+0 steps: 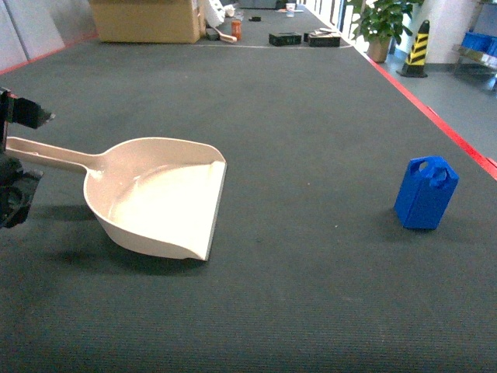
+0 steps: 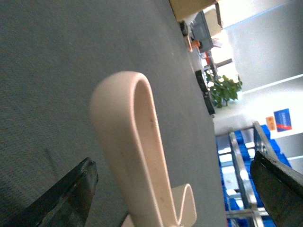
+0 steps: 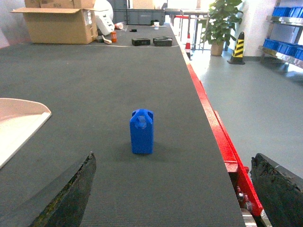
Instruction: Place part in tray to right shelf
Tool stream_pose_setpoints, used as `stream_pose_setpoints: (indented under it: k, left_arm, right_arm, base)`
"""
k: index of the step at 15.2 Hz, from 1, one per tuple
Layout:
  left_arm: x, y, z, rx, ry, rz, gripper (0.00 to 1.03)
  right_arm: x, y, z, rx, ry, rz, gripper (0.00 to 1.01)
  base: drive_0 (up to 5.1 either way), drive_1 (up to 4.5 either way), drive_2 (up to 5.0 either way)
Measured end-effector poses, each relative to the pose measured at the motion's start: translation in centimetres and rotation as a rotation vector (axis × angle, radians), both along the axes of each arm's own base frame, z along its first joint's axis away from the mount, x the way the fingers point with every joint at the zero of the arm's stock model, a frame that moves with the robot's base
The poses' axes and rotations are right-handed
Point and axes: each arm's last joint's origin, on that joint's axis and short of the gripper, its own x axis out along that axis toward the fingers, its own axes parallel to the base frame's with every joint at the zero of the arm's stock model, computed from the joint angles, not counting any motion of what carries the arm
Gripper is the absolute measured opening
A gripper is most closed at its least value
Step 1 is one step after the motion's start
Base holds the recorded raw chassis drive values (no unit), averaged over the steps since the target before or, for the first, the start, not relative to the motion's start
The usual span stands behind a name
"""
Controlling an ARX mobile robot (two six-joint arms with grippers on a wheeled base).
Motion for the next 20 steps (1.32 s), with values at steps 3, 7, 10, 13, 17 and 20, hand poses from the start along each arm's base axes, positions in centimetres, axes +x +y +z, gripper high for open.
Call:
stream_pose_setpoints:
  k: [3,7,10,13,17,20]
  left_arm:
    - [2.5,0.3,-0.4,-0.029,-0.022,-0.07,0.98]
    - [4.0,1.0,-1.7,-0.066,-0.011,-0.098,0.9]
    - [3.8,0.5,-1.7,-0.105,-0.085,-0.16,0.48]
    - [3.3,0.3,-2.3,-0.139,-0.082,-0.162,0.15]
    - [1.8,-1.3,-1.9,-0.19,-0.048,-0.207,0.14]
    - [0.6,-4.9,1.8,-0.196,-0.108,-0.314,0.14]
  right_arm:
    - [0.0,0.0,0.0,0.0,0.0,0.0,0.98]
    - [0.0,0.0,0.0,0.0,0.0,0.0,0.98]
    - [0.0,0.0,0.0,0.0,0.0,0.0,0.98]
    - [0.0,0.0,0.0,0.0,0.0,0.0,0.98]
    - [0.0,0.0,0.0,0.0,0.0,0.0,0.98]
    - [0.0,0.0,0.0,0.0,0.0,0.0,0.98]
  base:
    - [0.0,0.0,0.0]
    - [0.0,0.0,0.0]
    - [0.0,0.0,0.0]
    - [0.0,0.0,0.0]
    - [0.0,0.0,0.0]
    - [0.0,0.0,0.0]
